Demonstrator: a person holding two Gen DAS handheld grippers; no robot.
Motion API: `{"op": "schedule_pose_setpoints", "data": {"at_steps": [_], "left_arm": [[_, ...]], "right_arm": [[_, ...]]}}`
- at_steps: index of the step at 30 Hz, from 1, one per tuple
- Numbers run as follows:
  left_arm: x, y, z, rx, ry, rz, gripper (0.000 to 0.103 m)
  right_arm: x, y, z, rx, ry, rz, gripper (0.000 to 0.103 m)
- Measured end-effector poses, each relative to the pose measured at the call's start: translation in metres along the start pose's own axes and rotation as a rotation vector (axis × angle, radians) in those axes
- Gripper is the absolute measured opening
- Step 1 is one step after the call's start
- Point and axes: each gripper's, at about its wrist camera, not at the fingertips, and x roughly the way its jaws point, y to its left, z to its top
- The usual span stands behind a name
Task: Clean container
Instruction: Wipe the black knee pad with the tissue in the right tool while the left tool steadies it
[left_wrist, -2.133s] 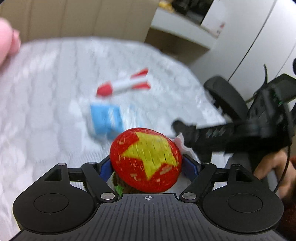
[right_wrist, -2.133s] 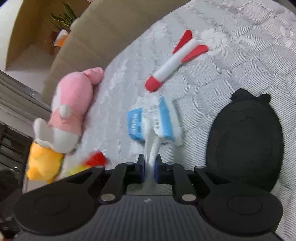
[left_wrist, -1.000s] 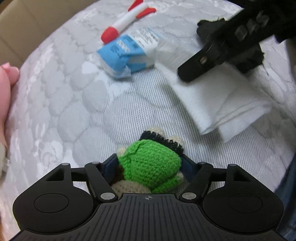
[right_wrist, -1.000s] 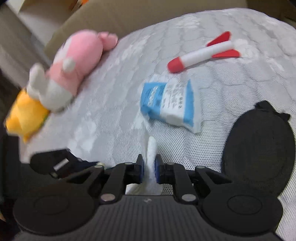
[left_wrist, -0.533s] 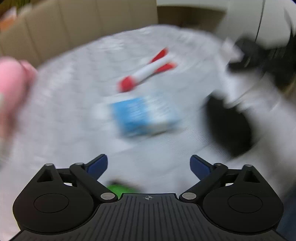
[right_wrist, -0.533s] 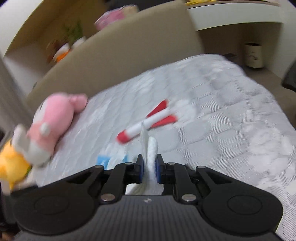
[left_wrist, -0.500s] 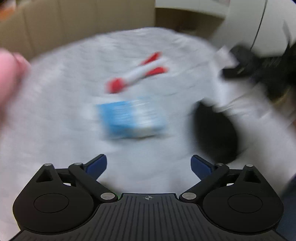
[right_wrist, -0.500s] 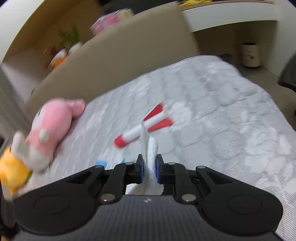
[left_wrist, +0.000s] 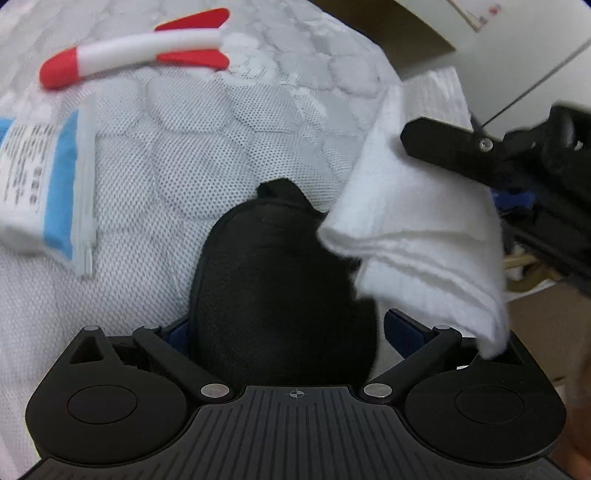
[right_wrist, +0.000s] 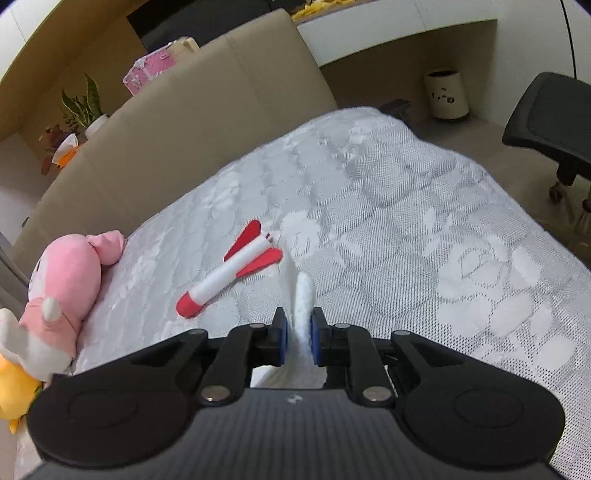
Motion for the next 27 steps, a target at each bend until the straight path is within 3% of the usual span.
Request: {"op": "schedule_pose_setpoints", "data": {"at_steps": [4,6,9,11,17,21,24,27], "left_arm": [[-0.022,-0.002,-0.012,0.138,0.002,0.03,0.075],[-0.038,0.003,-0.019,0.19,0.017,0.037,0.074],[-0.067,0.02,-0.035,0.337,0.006,0.201,0.074],[-0.081,0.033,-0.044,0.412,0.002,0.321,0.08],[-0.108,0.059,-0.055,0.299,0.062,0.216,0.094],[-0.116,0.055,-0.066,0.333,0.09,0.29,0.094],[-0.121,0.055,-0.073,0.345,0.093,0.306,0.096],[-0.126,0.063,-0.074,0.329,0.095,0.283,0.098]], "right_arm": [[0.002,-0.001,-0.004,0.008,0.013,0.009,0.016],[0.002,0.0,-0.007,0.006,0.023,0.023,0.016],[0.004,0.005,-0.01,0.0,0.047,0.059,0.016],[0.007,0.012,-0.014,-0.011,0.065,0.088,0.016],[0.014,0.062,-0.041,-0.114,0.147,0.246,0.013],[0.032,0.103,-0.071,-0.246,0.29,0.367,0.013],[0.049,0.123,-0.093,-0.383,0.408,0.366,0.013],[0.058,0.127,-0.108,-0.478,0.466,0.297,0.013]]}}
